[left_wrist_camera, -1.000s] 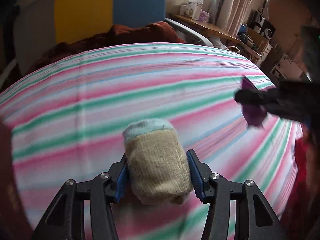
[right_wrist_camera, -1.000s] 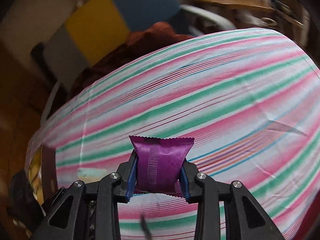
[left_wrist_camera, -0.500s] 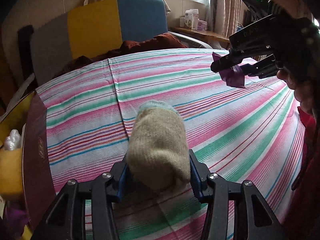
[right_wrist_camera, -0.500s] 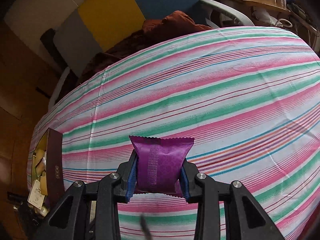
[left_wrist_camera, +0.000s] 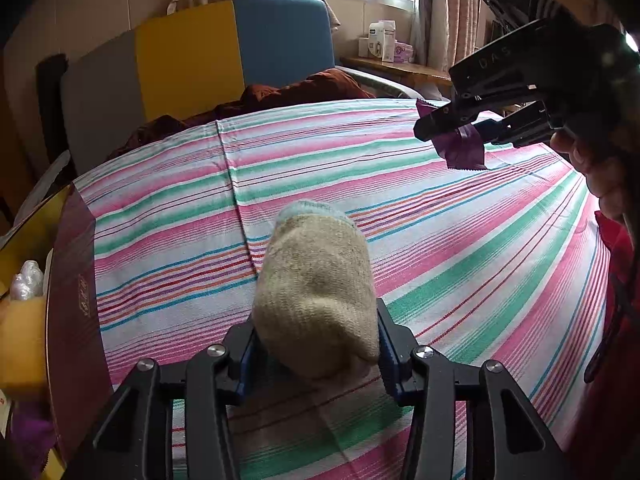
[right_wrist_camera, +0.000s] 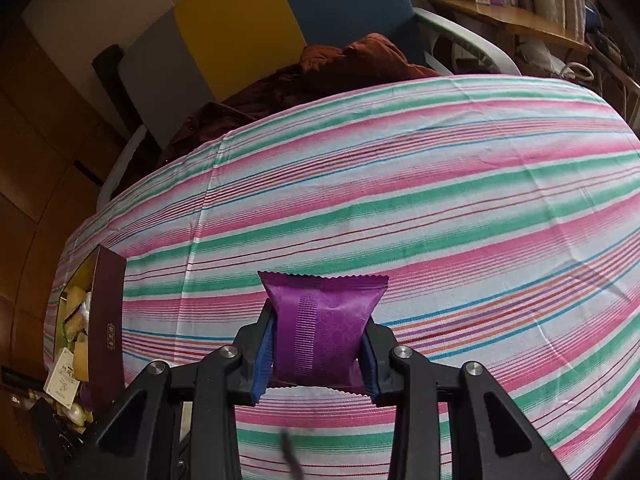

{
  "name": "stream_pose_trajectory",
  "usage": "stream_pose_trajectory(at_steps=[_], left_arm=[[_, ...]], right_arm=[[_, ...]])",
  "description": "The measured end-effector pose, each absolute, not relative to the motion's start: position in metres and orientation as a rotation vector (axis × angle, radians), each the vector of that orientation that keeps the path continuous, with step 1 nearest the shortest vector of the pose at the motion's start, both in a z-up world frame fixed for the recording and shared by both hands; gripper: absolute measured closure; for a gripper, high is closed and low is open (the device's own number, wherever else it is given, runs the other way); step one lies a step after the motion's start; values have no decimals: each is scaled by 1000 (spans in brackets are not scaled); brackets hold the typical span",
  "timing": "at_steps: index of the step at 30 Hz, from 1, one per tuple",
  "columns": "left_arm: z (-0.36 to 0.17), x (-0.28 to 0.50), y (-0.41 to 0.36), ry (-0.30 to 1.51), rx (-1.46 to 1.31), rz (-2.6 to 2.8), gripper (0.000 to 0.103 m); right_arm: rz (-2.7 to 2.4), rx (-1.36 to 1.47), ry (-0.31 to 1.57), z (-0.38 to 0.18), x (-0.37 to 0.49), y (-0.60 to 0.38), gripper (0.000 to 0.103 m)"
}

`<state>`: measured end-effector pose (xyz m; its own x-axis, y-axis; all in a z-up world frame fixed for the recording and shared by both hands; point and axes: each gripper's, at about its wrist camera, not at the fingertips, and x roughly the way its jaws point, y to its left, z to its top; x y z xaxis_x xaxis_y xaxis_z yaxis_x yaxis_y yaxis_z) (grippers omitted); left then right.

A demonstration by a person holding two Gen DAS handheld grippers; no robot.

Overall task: Organize objects
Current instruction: 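Carry the sock with the left gripper while the right carries the purple packet to the tray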

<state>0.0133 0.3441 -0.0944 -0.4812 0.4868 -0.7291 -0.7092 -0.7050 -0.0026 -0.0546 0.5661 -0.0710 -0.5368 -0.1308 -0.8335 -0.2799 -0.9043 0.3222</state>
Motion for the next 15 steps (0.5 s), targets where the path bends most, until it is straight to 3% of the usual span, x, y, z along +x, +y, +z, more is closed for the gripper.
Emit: stream_pose_trajectory(at_steps=[7, 15], left_arm=[[-80, 23, 336, 405, -940, 2182, 57], [-27, 38, 309, 353, -818, 2215, 57]], right_arm=[[2595, -1456, 636, -71, -55, 566, 67], [2560, -1480, 571, -74, -58, 563, 67]])
